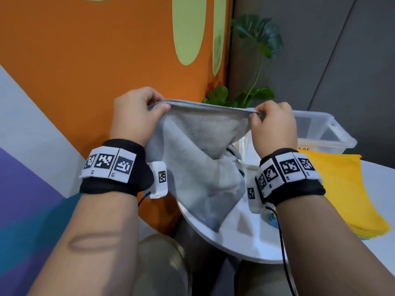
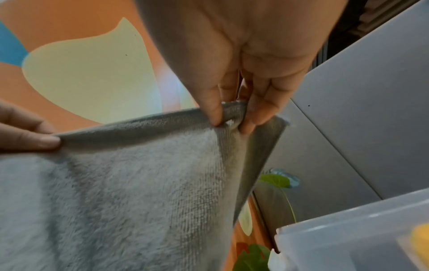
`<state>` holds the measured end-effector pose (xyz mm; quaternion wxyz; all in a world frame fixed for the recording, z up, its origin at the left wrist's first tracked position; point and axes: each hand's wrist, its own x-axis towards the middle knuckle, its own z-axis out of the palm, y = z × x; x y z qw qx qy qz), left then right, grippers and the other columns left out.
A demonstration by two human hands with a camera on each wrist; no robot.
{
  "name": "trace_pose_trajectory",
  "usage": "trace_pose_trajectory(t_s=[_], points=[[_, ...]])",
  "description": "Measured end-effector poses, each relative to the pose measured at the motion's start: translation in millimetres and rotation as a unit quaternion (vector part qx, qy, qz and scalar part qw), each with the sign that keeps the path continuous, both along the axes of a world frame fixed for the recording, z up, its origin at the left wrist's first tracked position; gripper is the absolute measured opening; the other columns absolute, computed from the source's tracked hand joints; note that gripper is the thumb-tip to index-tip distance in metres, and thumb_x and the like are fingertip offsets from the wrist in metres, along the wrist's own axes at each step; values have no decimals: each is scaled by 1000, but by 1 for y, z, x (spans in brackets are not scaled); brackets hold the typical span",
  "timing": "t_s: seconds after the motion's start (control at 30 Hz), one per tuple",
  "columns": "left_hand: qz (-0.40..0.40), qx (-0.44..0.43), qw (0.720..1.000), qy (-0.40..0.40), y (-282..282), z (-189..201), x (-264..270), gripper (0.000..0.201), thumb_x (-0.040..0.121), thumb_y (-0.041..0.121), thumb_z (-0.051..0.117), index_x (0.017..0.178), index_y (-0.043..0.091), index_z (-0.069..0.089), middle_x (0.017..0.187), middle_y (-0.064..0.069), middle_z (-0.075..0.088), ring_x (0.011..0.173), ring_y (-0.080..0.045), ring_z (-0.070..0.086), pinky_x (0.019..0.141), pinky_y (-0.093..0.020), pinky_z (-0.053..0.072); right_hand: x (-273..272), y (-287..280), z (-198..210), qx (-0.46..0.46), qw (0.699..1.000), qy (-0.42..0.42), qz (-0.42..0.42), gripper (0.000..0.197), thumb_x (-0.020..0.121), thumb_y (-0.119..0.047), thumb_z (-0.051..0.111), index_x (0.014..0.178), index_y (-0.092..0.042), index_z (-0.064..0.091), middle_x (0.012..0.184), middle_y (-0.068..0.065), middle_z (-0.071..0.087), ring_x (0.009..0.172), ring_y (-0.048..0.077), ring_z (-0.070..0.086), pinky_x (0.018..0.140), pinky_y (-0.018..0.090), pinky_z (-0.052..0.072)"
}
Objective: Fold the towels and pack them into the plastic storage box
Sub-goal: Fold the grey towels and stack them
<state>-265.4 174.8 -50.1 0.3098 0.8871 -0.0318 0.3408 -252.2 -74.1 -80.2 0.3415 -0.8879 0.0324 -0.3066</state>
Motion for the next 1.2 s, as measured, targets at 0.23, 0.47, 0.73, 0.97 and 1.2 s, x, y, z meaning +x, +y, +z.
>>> trace_pose_trajectory(t_s=[0.23, 0.47, 0.73, 0.97, 1.2], points=[[102, -11, 994, 30, 17, 2, -4, 18, 88, 35, 64, 81, 19, 65, 77, 0, 61, 76, -21, 54, 65, -29, 38, -4, -10, 7, 0, 996, -62, -62, 16, 95, -26, 49, 103, -15, 58, 122, 4, 46, 93, 23, 51, 82, 35, 43], [115, -3, 979, 171, 9, -11, -3, 37, 93, 34, 54, 70, 5, 60, 64, -8, 55, 66, -30, 49, 53, -34, 29, -9, -4, 1, -40, 994, 53, -83, 32, 97, -44, 38, 84, -17, 51, 98, 7, 58, 96, 32, 52, 80, 41, 39], [-72, -248, 920, 294, -42, -28, 0, 7, 90, 14, 61, 92, 21, 60, 69, -5, 61, 51, -17, 56, 62, -36, 58, -11, 31, -11, 17, 980, 135, 145, 21, 91, -34, 56, 78, -17, 56, 68, -4, 53, 73, 17, 51, 64, 27, 33], [-133, -316, 884, 319, -67, -25, -9, 22, 94, 7, 56, 112, 18, 49, 77, -5, 61, 48, -11, 62, 52, -28, 55, -15, 44, -7, 71, 968, 130, 201, 20, 89, -30, 60, 72, -20, 58, 66, -10, 54, 70, 12, 53, 66, 26, 39], [-104, -379, 877, 278, -67, -24, -7, 15, 95, 4, 48, 101, 18, 48, 91, -11, 68, 55, -14, 68, 51, -26, 55, -20, 44, -3, 62, 947, 146, 281, 13, 90, -34, 61, 85, -22, 62, 70, -10, 57, 66, 5, 52, 64, 24, 42]])
